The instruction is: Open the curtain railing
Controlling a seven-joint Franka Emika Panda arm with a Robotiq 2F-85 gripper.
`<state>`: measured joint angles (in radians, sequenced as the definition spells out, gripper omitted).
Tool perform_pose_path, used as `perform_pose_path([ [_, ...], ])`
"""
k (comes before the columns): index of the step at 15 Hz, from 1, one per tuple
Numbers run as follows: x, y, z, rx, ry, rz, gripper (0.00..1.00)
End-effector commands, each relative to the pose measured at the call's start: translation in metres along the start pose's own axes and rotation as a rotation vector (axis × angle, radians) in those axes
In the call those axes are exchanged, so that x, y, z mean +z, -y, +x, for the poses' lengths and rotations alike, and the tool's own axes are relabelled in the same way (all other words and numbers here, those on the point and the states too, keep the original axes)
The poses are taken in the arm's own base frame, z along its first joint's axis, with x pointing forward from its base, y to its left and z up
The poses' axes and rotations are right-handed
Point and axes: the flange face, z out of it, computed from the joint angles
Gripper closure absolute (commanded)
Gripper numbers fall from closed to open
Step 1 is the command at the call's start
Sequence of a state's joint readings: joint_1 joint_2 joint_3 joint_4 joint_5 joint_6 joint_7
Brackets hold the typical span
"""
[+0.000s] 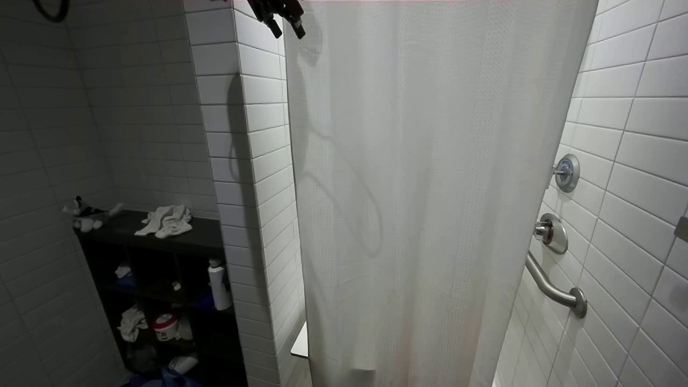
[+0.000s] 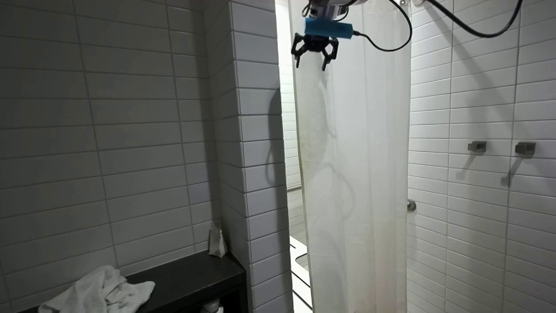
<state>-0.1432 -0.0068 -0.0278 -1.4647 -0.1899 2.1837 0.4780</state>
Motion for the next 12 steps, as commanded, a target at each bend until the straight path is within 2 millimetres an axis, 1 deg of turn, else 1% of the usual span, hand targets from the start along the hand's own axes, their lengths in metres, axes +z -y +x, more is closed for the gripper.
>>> perform_pose_path([
  [1,0.004,0.0,0.005,-0.03,-0.022,0.041,0.0],
  [5,0.015,-0.003,0.011,-0.066,-0.045,0.053,0.0],
  [10,0.037,-0.019,0.021,-0.066,-0.047,0.032,0.0],
  [11,0.04,-0.022,0.023,-0.063,-0.054,0.032,0.25],
  [12,0.042,-0.026,0.024,-0.069,-0.052,0.027,0.27],
])
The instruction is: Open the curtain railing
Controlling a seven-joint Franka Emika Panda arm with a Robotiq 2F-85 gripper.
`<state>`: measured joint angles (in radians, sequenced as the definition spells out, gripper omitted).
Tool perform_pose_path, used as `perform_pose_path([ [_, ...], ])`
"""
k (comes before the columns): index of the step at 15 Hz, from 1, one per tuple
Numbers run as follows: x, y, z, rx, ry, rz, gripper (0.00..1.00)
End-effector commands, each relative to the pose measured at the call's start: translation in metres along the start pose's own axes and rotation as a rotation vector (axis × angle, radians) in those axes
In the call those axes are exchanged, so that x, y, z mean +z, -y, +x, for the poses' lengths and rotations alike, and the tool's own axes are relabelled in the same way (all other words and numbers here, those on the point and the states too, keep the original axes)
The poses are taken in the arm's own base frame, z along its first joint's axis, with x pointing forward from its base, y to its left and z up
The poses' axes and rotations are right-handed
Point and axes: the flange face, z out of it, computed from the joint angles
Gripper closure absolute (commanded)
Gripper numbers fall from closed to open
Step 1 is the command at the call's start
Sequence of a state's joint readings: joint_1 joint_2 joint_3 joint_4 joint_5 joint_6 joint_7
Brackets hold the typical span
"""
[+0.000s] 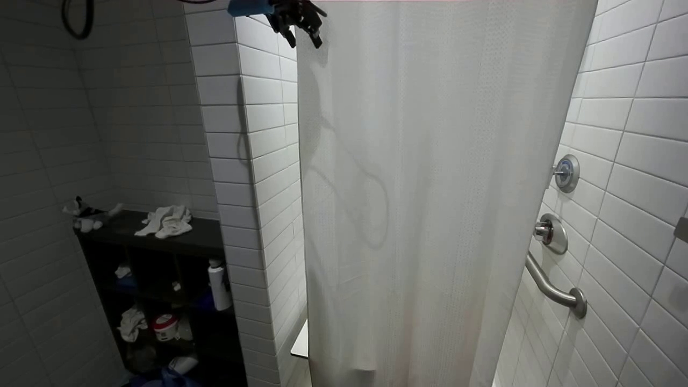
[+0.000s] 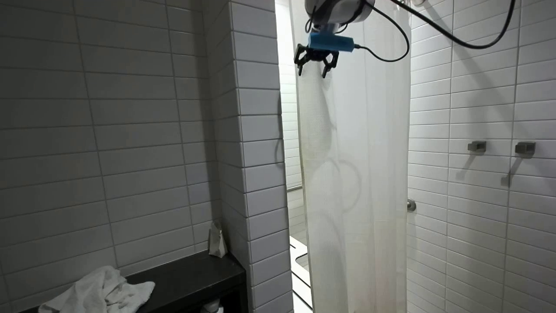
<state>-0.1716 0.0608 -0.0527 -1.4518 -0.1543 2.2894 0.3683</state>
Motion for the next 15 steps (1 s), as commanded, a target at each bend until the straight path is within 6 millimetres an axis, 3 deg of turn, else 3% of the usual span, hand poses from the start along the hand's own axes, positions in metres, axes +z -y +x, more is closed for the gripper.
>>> perform_pose_path([
  [1,0.008,-0.011,0.009,-0.011,-0.011,0.011,0.32],
  [7,0.011,-0.026,0.011,-0.015,-0.011,-0.001,0.81],
  [10,0.01,-0.03,0.012,-0.013,-0.012,0.001,0.99],
  [15,0.009,-0.036,0.015,0.004,-0.011,-0.016,1.0],
])
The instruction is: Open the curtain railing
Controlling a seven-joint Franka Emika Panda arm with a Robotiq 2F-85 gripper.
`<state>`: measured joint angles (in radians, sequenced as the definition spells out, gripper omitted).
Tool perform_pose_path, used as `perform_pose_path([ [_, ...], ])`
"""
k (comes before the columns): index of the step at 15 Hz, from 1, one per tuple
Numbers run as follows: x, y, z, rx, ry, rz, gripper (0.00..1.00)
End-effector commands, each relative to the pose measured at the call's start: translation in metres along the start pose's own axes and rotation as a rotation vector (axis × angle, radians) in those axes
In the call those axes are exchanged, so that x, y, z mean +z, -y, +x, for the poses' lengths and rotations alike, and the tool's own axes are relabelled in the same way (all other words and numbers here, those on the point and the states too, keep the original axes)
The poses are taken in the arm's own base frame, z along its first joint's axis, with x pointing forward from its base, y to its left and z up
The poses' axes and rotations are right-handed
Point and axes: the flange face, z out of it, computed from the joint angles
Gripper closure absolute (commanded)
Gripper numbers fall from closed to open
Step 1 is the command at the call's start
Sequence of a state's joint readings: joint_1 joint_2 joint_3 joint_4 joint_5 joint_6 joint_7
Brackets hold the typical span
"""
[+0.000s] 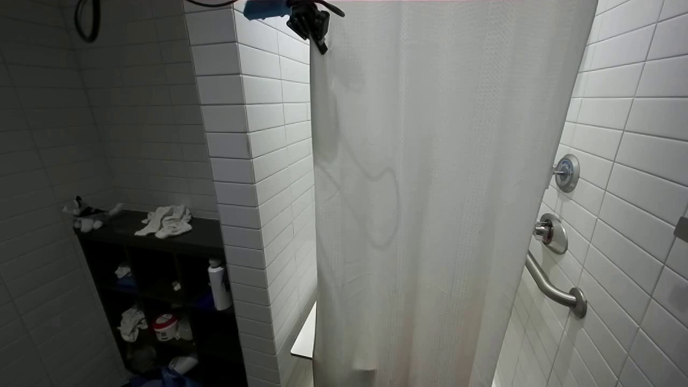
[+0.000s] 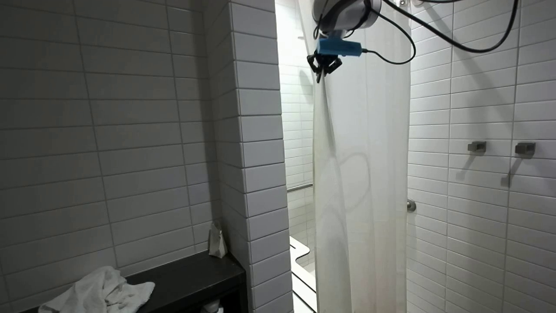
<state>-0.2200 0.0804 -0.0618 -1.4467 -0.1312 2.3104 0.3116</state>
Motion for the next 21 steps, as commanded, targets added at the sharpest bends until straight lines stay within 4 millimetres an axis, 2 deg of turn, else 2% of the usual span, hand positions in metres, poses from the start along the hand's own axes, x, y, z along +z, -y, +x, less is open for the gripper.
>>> perform_pose_path([
  [1,-0.004,-0.006,0.008,0.015,0.001,0.008,1.0],
  [6,0.002,-0.009,0.021,0.003,0.027,-0.014,1.0],
  [10,-0.002,-0.006,0.048,-0.092,0.025,-0.049,1.0],
  [15,-0.002,-0.023,0.074,-0.245,0.032,-0.059,1.0],
  [18,-0.002,-0.032,0.082,-0.299,0.053,-0.045,1.0],
  [21,0.003,-0.037,0.08,-0.315,0.117,-0.034,1.0],
])
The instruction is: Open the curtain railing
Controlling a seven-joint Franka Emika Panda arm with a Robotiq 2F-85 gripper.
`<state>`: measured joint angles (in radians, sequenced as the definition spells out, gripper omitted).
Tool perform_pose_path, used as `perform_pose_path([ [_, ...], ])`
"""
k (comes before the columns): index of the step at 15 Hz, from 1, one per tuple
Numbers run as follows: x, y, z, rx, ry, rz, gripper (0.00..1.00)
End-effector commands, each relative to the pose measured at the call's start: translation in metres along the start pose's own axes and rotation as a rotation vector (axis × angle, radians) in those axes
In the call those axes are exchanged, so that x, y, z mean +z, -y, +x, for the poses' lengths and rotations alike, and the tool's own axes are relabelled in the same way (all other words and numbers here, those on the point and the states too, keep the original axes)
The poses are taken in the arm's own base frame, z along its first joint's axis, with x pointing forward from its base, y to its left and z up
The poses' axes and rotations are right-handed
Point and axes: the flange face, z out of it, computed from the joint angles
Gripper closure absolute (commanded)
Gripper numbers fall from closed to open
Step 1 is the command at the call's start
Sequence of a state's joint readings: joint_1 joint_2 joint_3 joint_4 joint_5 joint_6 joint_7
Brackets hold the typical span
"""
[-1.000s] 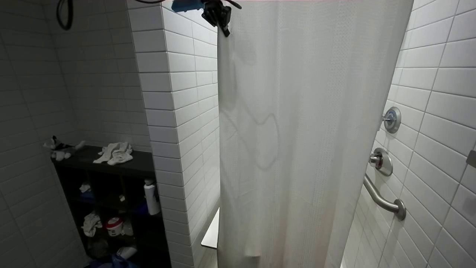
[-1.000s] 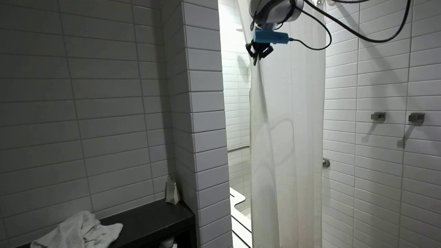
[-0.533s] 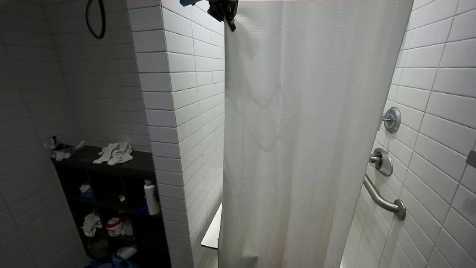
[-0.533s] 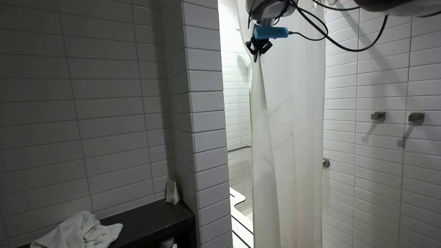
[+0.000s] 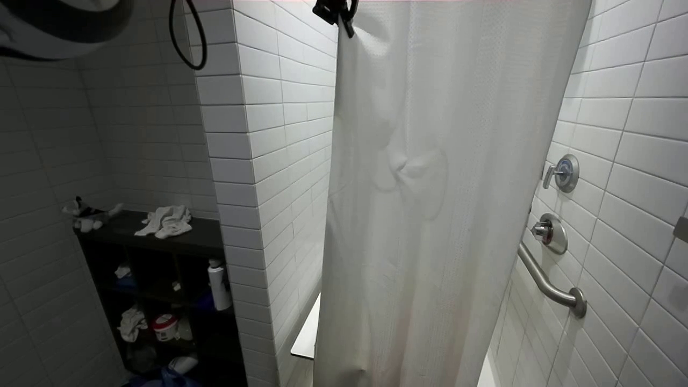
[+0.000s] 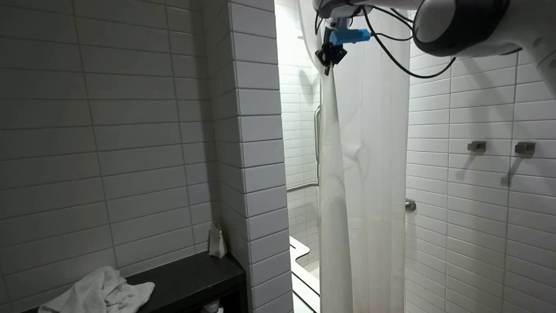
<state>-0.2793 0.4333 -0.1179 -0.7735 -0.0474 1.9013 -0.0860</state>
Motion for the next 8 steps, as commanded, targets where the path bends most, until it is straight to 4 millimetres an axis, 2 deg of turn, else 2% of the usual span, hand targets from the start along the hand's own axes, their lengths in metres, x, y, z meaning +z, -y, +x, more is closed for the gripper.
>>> perform_pose_path([
  [1,0.003,-0.003,0.003,-0.033,0.044,0.023,1.0],
  [5,0.018,0.0,-0.005,-0.02,0.118,0.012,1.0],
  [8,0.022,0.002,-0.008,0.0,0.148,0.013,1.0],
])
